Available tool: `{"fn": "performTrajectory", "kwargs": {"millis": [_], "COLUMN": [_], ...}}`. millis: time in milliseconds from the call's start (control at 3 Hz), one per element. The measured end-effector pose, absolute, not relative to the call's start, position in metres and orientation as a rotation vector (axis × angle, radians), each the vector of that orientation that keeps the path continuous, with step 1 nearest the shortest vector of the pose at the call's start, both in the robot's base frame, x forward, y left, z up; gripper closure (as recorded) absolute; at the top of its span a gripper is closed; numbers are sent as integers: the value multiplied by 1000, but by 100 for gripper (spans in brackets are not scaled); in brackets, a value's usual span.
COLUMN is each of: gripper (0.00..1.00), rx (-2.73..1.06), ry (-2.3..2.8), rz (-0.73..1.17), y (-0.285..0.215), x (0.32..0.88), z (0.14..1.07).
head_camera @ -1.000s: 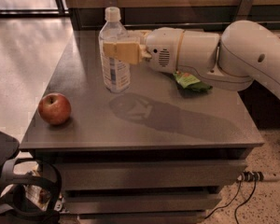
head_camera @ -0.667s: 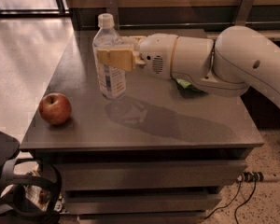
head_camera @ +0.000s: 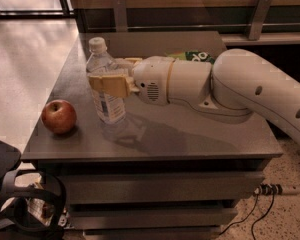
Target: Move blue plastic bottle near apple
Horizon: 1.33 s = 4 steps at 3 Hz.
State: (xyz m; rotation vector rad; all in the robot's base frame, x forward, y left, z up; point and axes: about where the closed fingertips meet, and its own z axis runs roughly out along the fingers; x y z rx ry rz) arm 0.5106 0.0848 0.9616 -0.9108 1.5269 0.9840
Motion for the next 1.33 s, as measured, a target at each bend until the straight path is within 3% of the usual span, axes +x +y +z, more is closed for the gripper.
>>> {"fn": "performTrajectory", "kwargs": {"millis": [667, 1333], "gripper": [99, 55], "rx": [-897, -898], "ry": [1514, 1514], "rz": [1032, 1032], "y": [101, 101], "x": [505, 505], "z": [927, 929]}}
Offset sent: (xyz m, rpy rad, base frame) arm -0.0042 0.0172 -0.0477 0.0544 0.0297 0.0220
